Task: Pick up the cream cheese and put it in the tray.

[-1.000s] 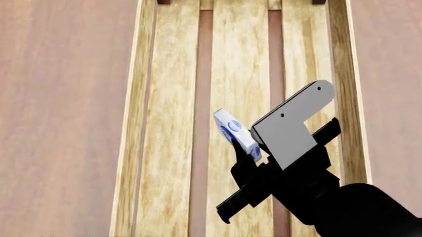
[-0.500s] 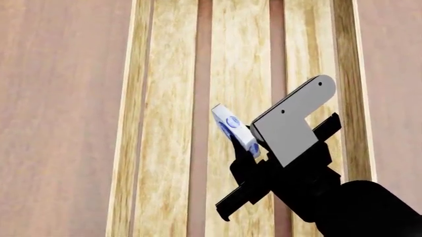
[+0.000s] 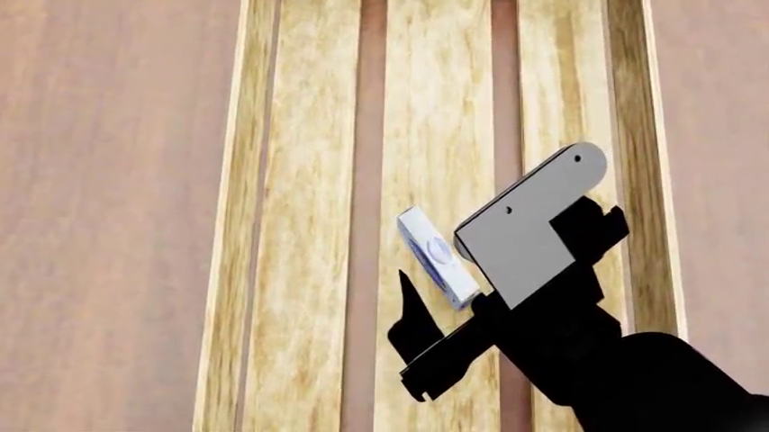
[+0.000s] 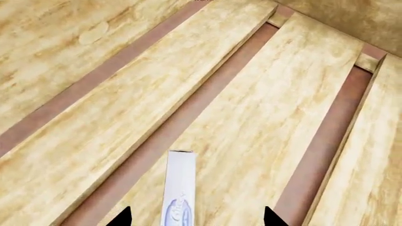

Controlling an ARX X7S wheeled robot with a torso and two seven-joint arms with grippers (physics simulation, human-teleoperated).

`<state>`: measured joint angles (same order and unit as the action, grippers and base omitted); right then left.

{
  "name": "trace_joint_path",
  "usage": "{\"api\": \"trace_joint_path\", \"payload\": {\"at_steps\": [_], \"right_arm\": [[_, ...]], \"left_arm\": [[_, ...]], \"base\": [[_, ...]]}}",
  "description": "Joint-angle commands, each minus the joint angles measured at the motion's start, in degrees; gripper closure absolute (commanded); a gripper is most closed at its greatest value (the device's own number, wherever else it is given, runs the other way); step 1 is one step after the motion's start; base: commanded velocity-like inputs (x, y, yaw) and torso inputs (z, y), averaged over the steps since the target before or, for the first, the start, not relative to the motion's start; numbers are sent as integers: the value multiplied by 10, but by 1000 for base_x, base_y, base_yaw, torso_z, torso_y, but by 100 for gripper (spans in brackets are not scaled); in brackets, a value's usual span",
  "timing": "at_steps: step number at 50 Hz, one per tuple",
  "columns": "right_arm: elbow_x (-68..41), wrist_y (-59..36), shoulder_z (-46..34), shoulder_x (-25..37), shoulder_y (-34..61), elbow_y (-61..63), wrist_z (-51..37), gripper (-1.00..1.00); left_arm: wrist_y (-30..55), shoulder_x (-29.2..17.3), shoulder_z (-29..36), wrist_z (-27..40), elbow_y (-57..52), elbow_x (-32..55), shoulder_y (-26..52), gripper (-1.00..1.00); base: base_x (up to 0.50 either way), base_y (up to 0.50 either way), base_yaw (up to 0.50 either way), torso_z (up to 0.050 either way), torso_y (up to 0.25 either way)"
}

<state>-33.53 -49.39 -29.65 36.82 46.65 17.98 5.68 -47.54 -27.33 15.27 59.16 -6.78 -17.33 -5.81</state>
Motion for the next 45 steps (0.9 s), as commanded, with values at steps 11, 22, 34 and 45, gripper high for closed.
{"api": "trace_joint_path", "payload": {"at_steps": [11,22,34,45], "right_arm": [[-24,-42,20,41,-7,110,-29,-100],[-54,-80,39,72,-5,213,-51,-100],[-107,-92,111,131,-40,310,-79,-100],[-126,-23,209,176,-133,340,-100,-100]], "left_arm": [[-3,-2,3,4,6,-2,3,-100],[0,-3,4,4,2,-2,1,-100],[2,-3,5,4,3,-3,2,-100],[5,-9,-3,9,-6,2,-5,-100]], "base": [[0,0,0,0,0],[0,0,0,0,0],[0,0,0,0,0],[0,0,0,0,0]]}}
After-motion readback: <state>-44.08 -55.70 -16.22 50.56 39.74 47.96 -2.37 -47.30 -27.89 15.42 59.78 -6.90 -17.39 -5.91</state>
